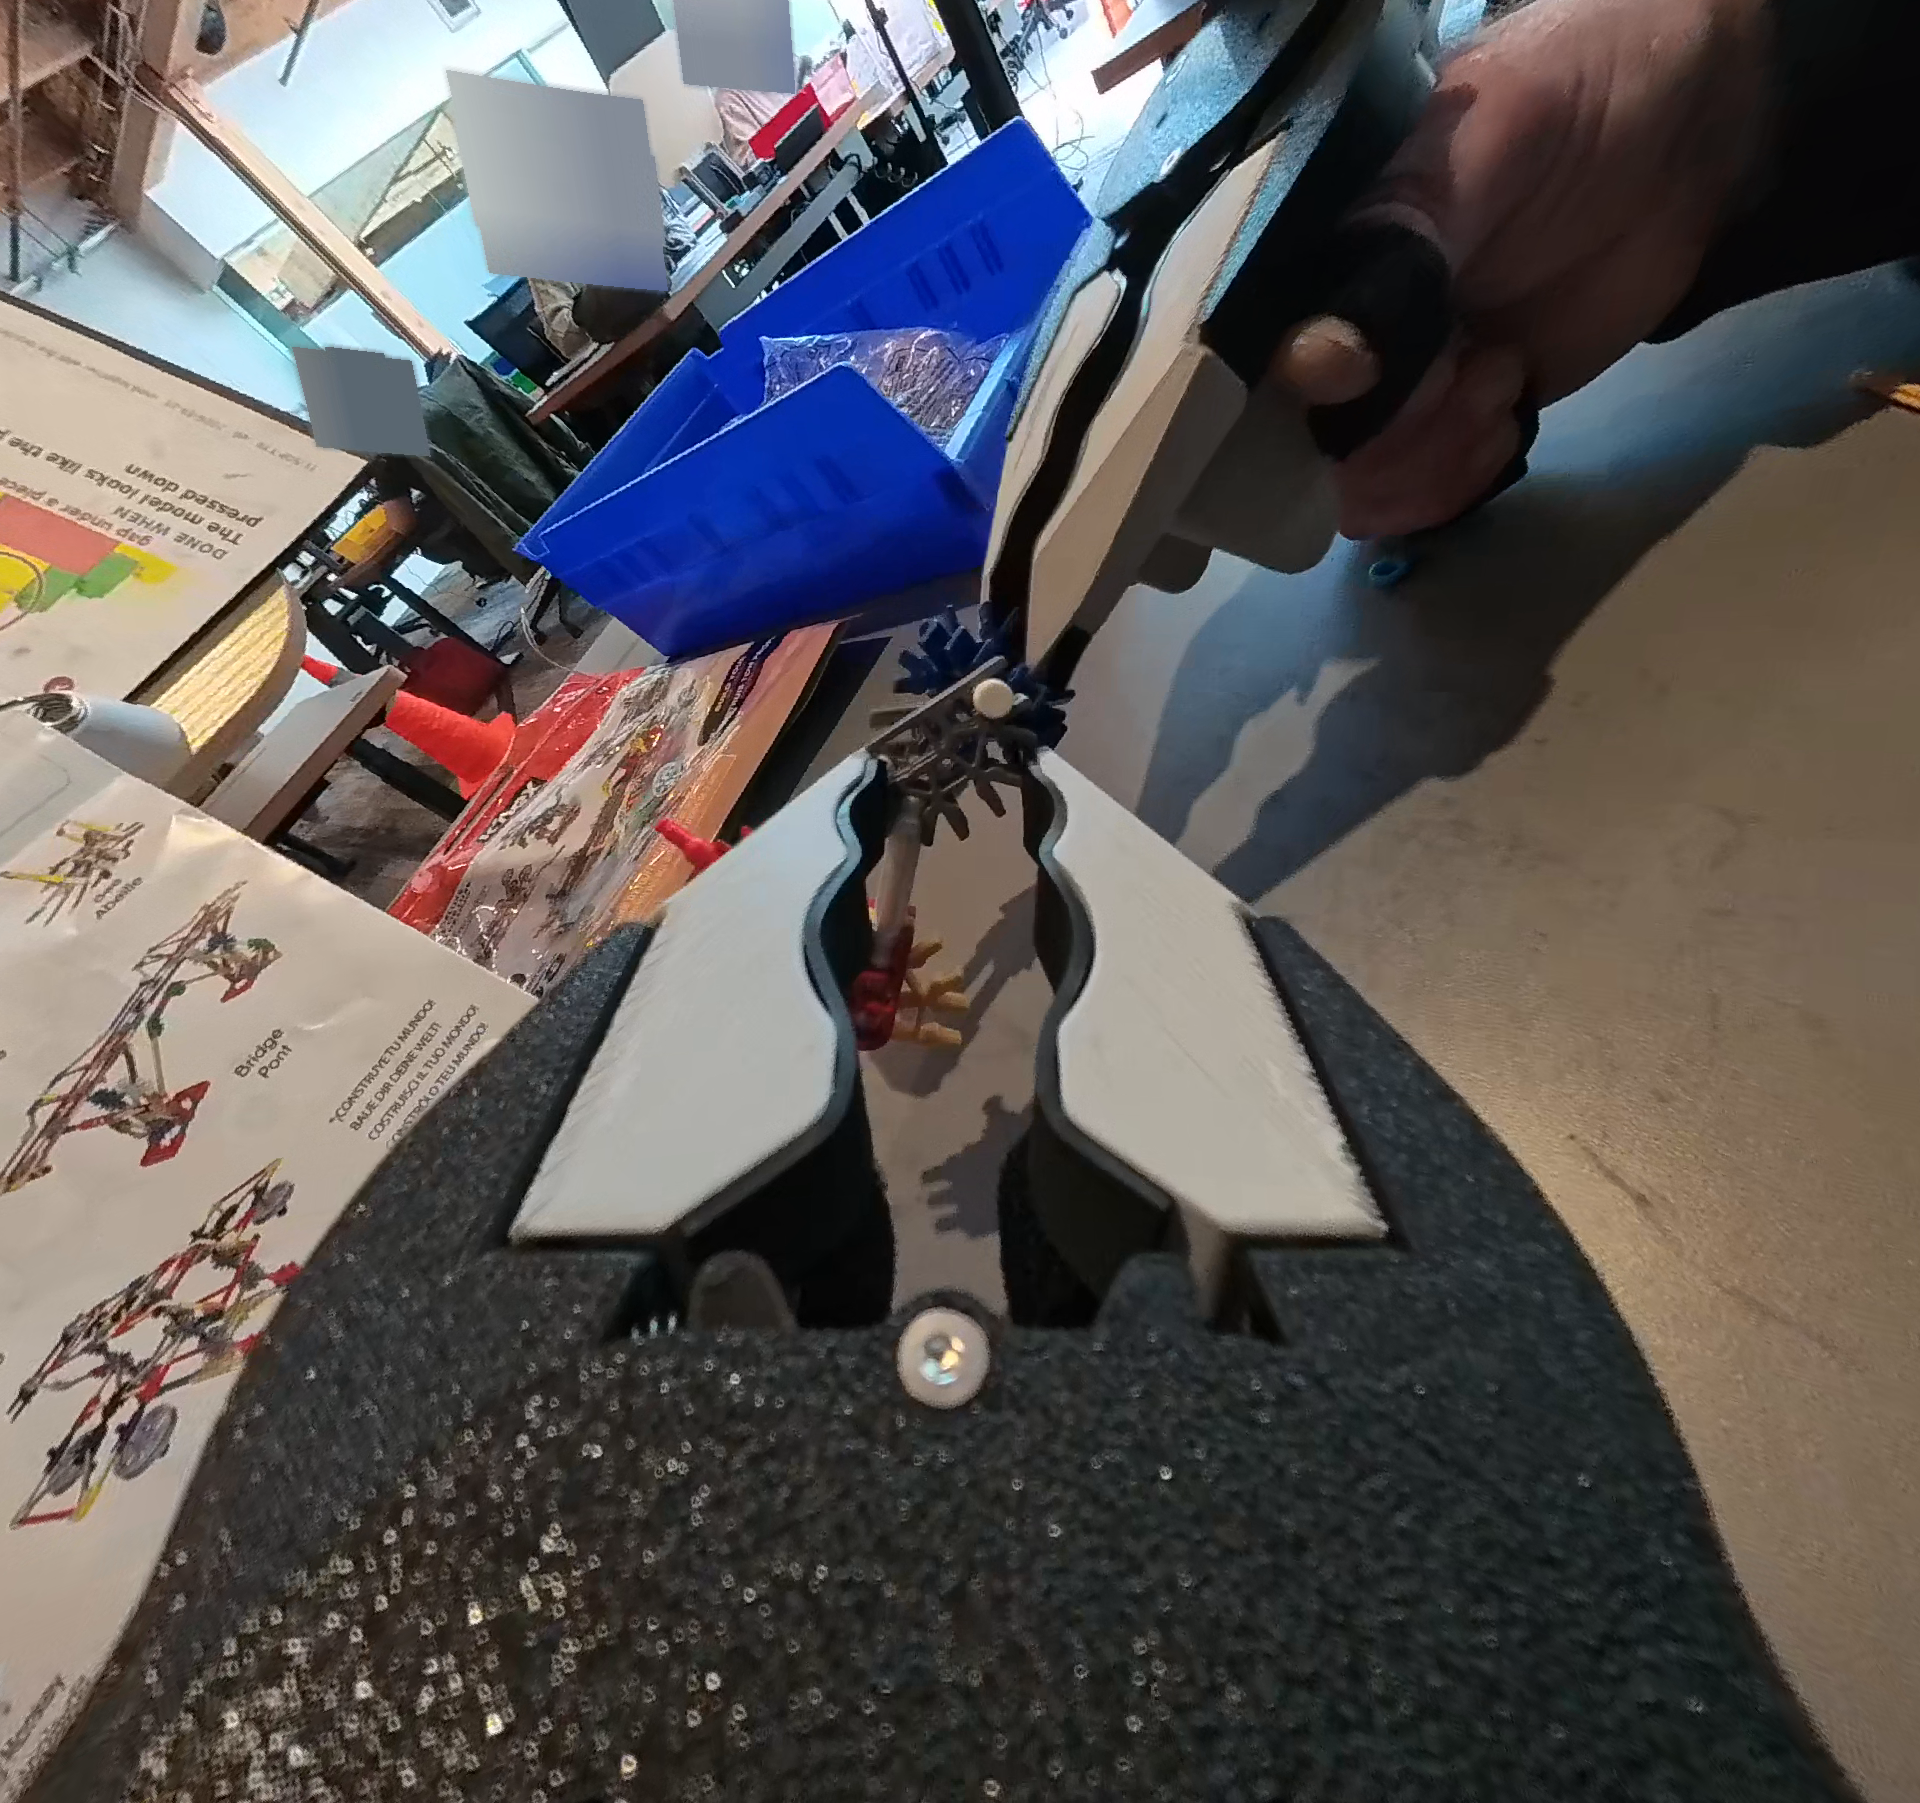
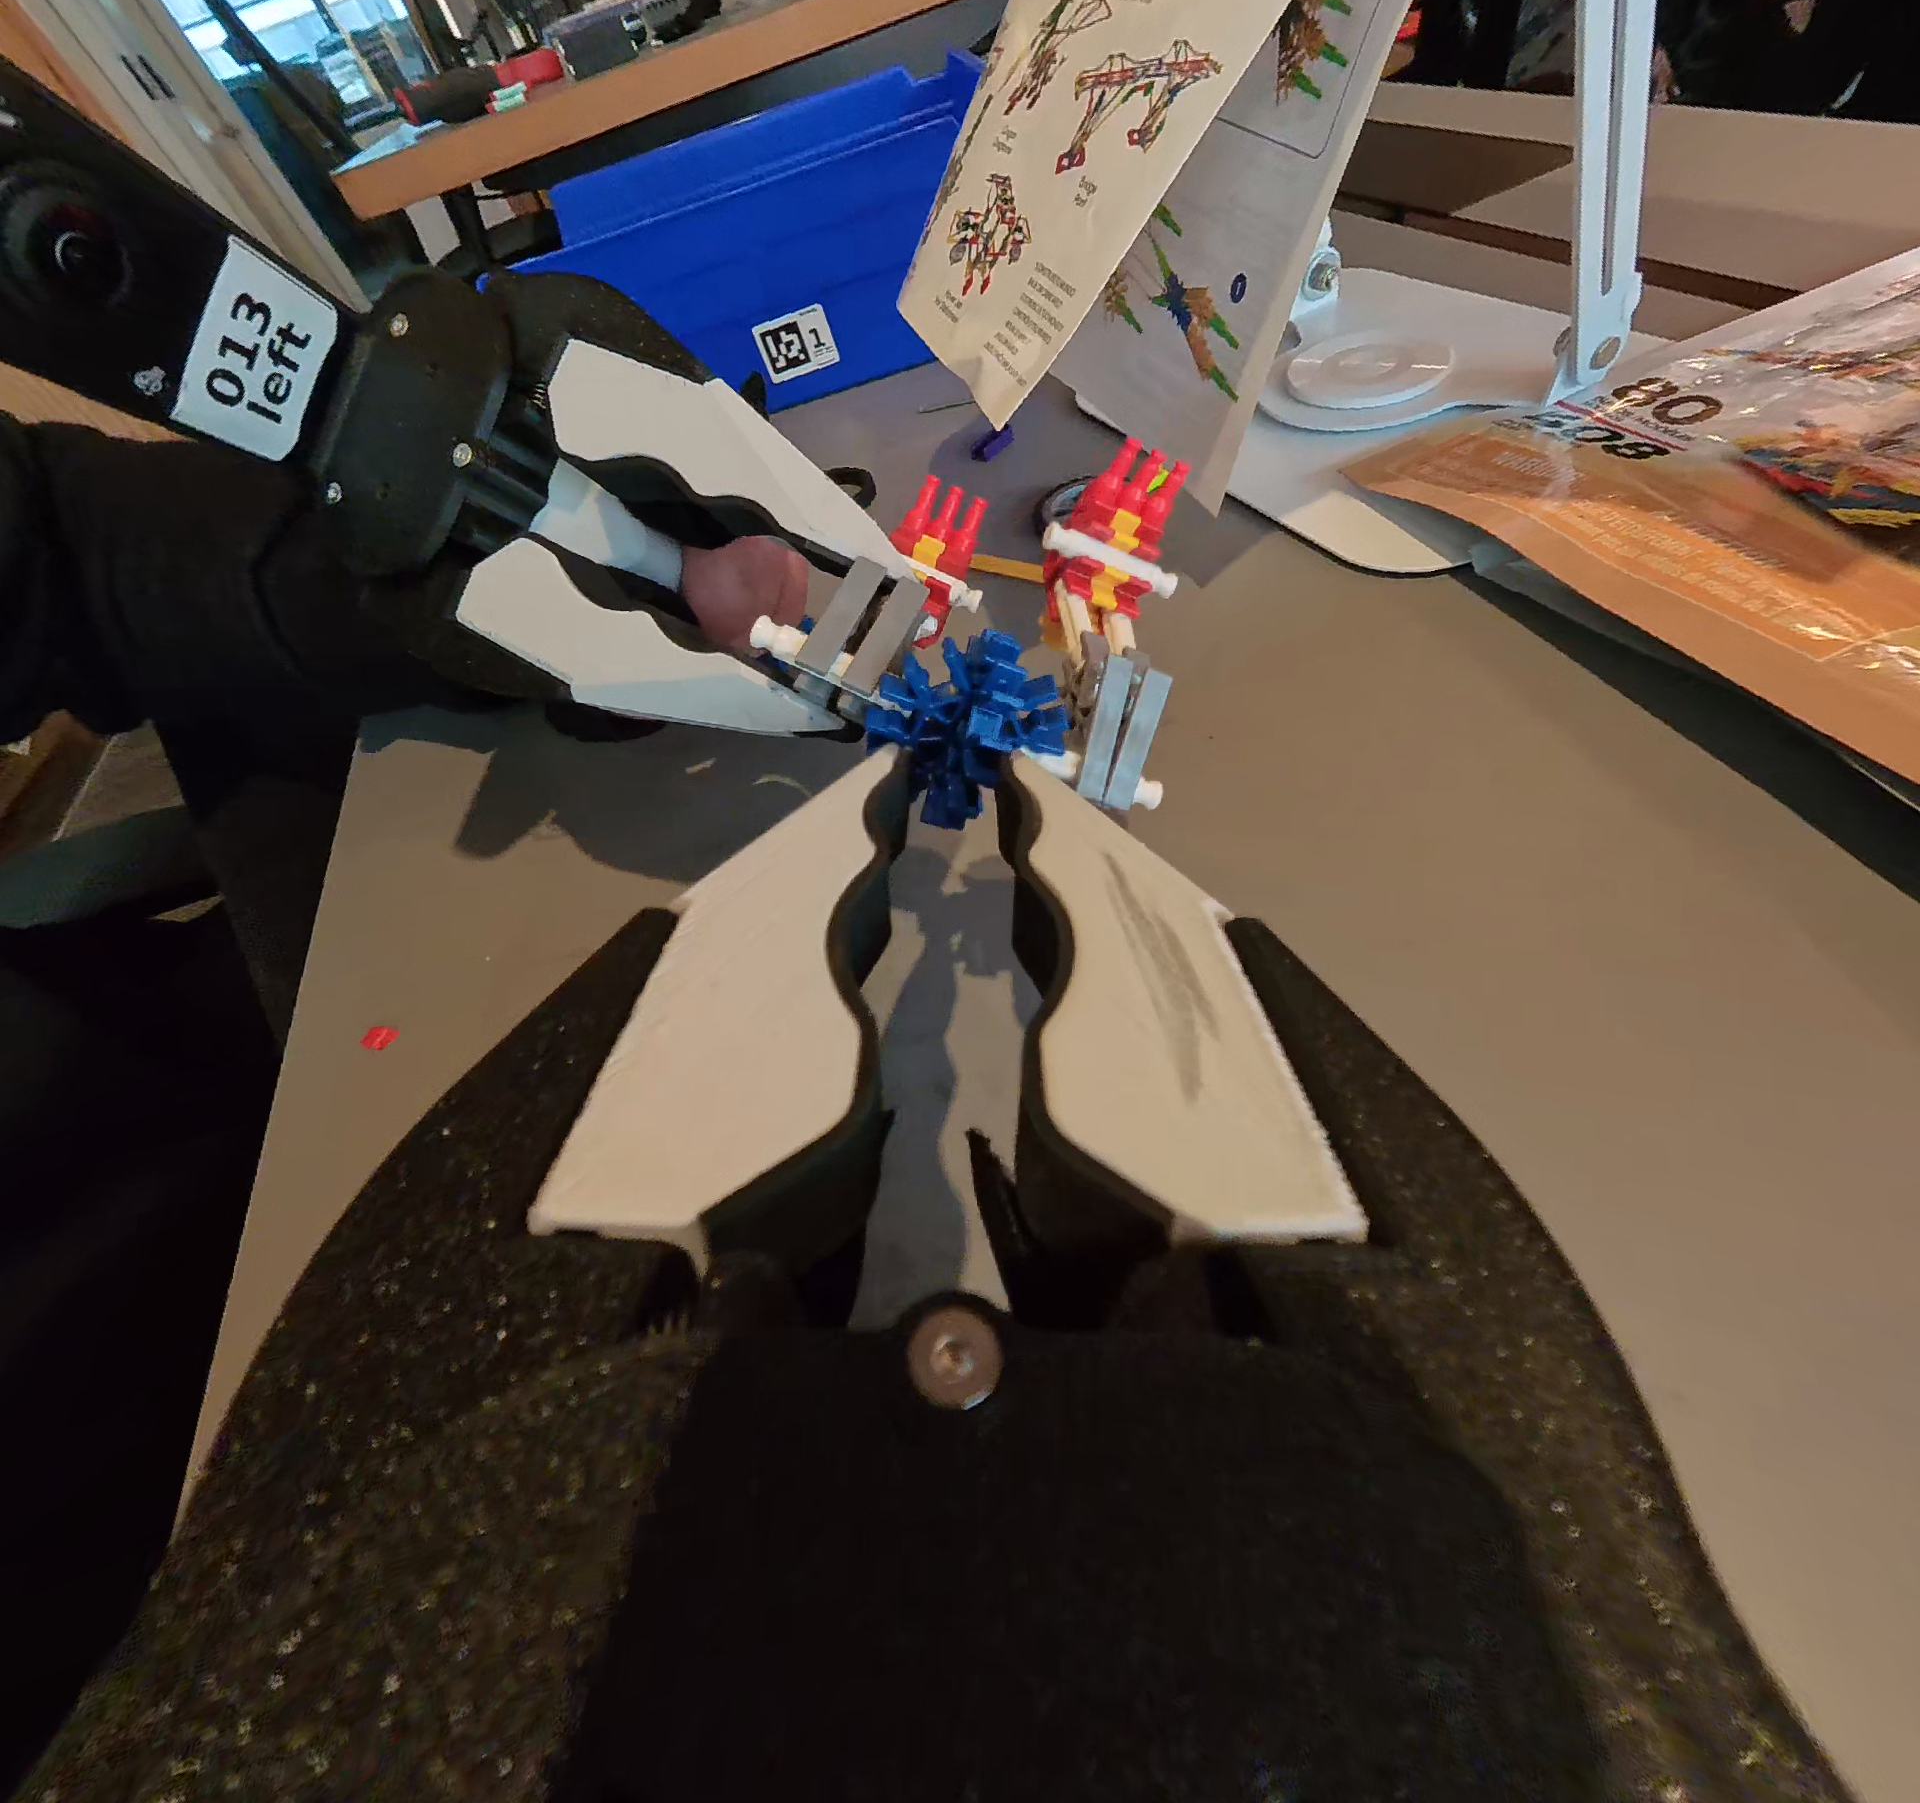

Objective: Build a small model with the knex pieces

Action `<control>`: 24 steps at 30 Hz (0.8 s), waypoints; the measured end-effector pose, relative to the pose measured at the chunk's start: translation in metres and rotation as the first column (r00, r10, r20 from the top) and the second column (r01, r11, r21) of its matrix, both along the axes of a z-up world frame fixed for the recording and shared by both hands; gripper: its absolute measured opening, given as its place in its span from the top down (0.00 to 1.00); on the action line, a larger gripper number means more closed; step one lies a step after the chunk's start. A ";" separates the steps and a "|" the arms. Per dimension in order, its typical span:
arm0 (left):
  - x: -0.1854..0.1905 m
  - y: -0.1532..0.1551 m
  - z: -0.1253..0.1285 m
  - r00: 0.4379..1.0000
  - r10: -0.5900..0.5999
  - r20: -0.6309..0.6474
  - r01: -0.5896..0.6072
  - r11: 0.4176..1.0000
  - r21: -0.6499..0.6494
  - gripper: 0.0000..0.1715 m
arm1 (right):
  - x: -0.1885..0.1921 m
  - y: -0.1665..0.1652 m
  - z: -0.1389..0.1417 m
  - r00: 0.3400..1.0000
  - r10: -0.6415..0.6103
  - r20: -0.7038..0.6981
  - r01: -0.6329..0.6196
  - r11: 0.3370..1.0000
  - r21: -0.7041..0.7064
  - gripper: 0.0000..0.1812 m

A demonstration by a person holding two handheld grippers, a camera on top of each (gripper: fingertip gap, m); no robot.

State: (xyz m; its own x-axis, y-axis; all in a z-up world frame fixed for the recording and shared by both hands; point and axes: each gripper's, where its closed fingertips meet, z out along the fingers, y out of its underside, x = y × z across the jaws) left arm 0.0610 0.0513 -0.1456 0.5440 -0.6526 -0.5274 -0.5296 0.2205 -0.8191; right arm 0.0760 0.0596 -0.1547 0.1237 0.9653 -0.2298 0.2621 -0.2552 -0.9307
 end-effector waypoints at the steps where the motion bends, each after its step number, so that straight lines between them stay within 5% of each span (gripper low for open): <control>1: 0.000 0.000 0.000 1.000 -0.003 0.000 0.003 1.000 -0.003 0.86 | 0.000 0.000 0.000 1.000 0.002 0.002 -0.002 1.000 0.001 0.92; 10: 0.000 0.000 0.000 1.000 -0.007 0.018 0.008 1.000 -0.020 0.86 | 0.001 -0.001 0.003 0.999 0.021 -0.034 -0.022 0.999 -0.046 0.91; 24: -0.003 0.006 -0.017 0.996 0.034 -0.082 -0.036 0.999 -0.024 0.86 | -0.001 0.006 -0.013 0.993 -0.062 0.103 0.050 0.991 0.123 0.92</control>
State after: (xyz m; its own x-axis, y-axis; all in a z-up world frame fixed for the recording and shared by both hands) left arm 0.0582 0.0573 -0.1625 0.5225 -0.6481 -0.5540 -0.6016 0.1803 -0.7782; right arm 0.0750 0.0651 -0.1674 0.1958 0.9760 -0.0952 0.3494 -0.1601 -0.9232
